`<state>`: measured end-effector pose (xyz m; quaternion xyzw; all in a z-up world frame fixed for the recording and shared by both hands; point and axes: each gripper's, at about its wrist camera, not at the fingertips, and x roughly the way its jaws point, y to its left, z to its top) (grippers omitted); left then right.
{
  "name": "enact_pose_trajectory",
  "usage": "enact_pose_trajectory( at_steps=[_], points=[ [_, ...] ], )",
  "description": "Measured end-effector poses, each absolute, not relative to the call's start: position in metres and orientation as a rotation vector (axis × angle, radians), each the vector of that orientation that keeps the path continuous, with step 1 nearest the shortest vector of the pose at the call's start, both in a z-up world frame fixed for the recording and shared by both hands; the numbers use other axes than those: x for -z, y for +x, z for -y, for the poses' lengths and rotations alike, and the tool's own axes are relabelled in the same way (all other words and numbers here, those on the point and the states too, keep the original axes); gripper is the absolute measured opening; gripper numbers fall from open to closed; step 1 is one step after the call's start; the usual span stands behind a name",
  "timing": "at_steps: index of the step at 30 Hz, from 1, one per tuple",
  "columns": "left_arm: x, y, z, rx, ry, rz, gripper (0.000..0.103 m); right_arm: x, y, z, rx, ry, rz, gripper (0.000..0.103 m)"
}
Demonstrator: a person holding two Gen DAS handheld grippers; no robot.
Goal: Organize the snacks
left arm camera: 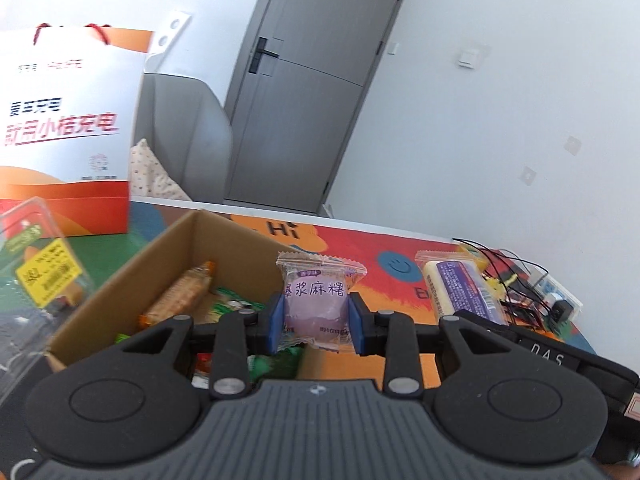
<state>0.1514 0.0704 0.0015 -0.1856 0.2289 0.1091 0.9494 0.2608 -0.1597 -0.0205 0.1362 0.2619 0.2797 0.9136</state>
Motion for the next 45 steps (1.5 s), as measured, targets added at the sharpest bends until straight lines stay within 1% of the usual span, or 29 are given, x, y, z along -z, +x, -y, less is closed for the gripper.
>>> enact_pose_trajectory(
  at_steps=[15, 18, 19, 20, 31, 33, 34, 35, 37, 40, 42, 44, 45],
  points=[
    [0.009, 0.135, -0.12, -0.304, -0.43, -0.501, 0.033, 0.01, 0.247, 0.104, -0.649, 0.239, -0.551, 0.029],
    [0.01, 0.134, -0.126, -0.325, -0.432, -0.512, 0.043, 0.008, 0.245, 0.095, -0.656, 0.237, -0.554, 0.029],
    [0.009, 0.132, -0.128, -0.325, -0.436, -0.51, 0.049, 0.007, 0.244, 0.092, -0.658, 0.235, -0.554, 0.029],
    [0.009, 0.13, -0.13, -0.325, -0.441, -0.503, 0.053, 0.007, 0.243, 0.089, -0.661, 0.234, -0.556, 0.029],
    [0.006, 0.108, -0.145, -0.343, -0.454, -0.483, 0.058, 0.013, 0.243, 0.051, -0.68, 0.239, -0.601, 0.03],
    [0.006, 0.108, -0.146, -0.342, -0.455, -0.492, 0.059, 0.014, 0.246, 0.05, -0.691, 0.258, -0.616, 0.032],
    [0.007, 0.109, -0.146, -0.34, -0.451, -0.495, 0.06, 0.014, 0.246, 0.052, -0.697, 0.27, -0.621, 0.035],
    [0.007, 0.11, -0.146, -0.34, -0.447, -0.499, 0.062, 0.014, 0.245, 0.054, -0.695, 0.277, -0.621, 0.042],
    [0.008, 0.112, -0.144, -0.343, -0.445, -0.506, 0.065, 0.013, 0.243, 0.059, -0.679, 0.271, -0.609, 0.05],
    [0.007, 0.115, -0.138, -0.333, -0.438, -0.511, 0.068, 0.011, 0.243, 0.07, -0.656, 0.269, -0.609, 0.051],
    [0.007, 0.116, -0.133, -0.326, -0.43, -0.51, 0.071, 0.011, 0.242, 0.079, -0.645, 0.263, -0.607, 0.053],
    [0.007, 0.117, -0.128, -0.322, -0.425, -0.512, 0.076, 0.011, 0.242, 0.088, -0.626, 0.254, -0.602, 0.057],
    [0.006, 0.117, -0.126, -0.321, -0.424, -0.513, 0.077, 0.011, 0.242, 0.092, -0.618, 0.253, -0.601, 0.059]
  ],
)
